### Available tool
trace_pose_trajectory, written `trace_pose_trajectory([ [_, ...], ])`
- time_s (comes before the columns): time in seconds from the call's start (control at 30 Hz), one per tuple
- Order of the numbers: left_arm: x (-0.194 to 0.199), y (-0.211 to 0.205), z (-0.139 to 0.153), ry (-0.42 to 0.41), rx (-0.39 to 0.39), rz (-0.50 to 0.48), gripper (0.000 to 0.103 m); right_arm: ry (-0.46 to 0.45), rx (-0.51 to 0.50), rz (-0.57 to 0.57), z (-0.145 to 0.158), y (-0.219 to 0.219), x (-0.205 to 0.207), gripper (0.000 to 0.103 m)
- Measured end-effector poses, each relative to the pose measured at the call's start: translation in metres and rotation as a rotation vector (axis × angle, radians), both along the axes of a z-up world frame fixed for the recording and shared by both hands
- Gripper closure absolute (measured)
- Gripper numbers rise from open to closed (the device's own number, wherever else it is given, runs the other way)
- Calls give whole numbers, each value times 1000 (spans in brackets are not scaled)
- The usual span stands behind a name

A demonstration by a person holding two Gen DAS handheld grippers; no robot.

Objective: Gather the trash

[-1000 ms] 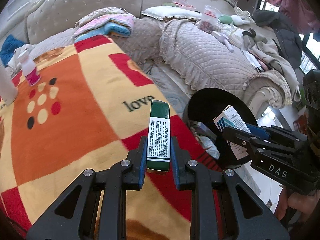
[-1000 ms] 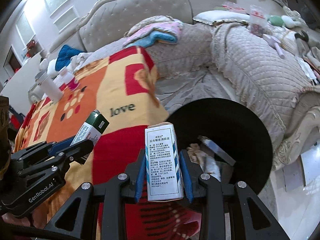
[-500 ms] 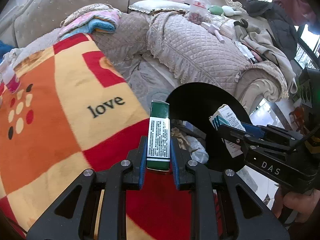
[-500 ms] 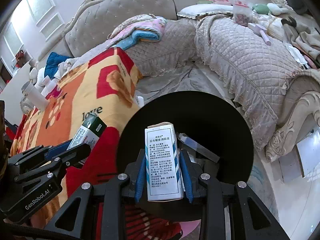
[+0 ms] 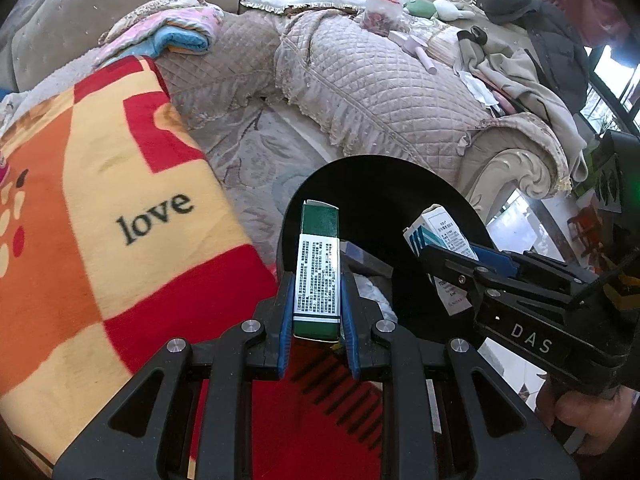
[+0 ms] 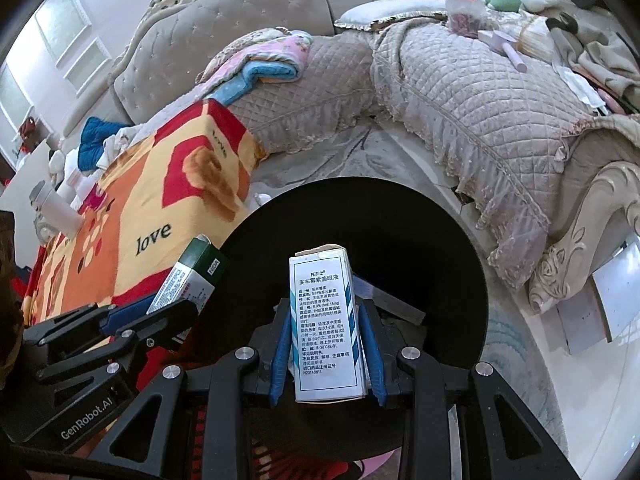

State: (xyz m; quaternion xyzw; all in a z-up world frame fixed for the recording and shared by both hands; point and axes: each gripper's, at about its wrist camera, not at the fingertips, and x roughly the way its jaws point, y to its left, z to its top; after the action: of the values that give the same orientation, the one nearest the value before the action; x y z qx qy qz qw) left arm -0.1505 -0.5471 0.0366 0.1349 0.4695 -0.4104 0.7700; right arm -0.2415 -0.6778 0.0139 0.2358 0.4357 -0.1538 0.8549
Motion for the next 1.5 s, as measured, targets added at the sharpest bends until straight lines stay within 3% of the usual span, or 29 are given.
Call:
trace_pose_trajectory([
  [0.33,1,-3,-3,6,-5,-3,84,-6,33,-20,-5,-6,-3,71],
  [0.47,3,0,-3,15,-26,-4,82,-3,40,-51,-6,-9,-6,63],
  [0.63,10,11,0,53,-82,35,53,-7,47,-58,-4,-7,-10,62],
  [0.77,10,20,7,38,-94,52,52,-15,34,-62,1,0,-15,59],
  [0.93,2,34,20,-36,-70,67,52,-32,-24,-67,10,18,-22,57],
  [1.1,-16,53,35,-170,-56,89,52,-70,-92,-72,27,40,-31,53],
  [1.2,-24,69,45,-205,-80,97,52,-100,-135,-78,40,53,-37,41],
  [1.5,-44,109,80,-292,-159,145,52,-186,-251,-97,83,89,-61,37],
])
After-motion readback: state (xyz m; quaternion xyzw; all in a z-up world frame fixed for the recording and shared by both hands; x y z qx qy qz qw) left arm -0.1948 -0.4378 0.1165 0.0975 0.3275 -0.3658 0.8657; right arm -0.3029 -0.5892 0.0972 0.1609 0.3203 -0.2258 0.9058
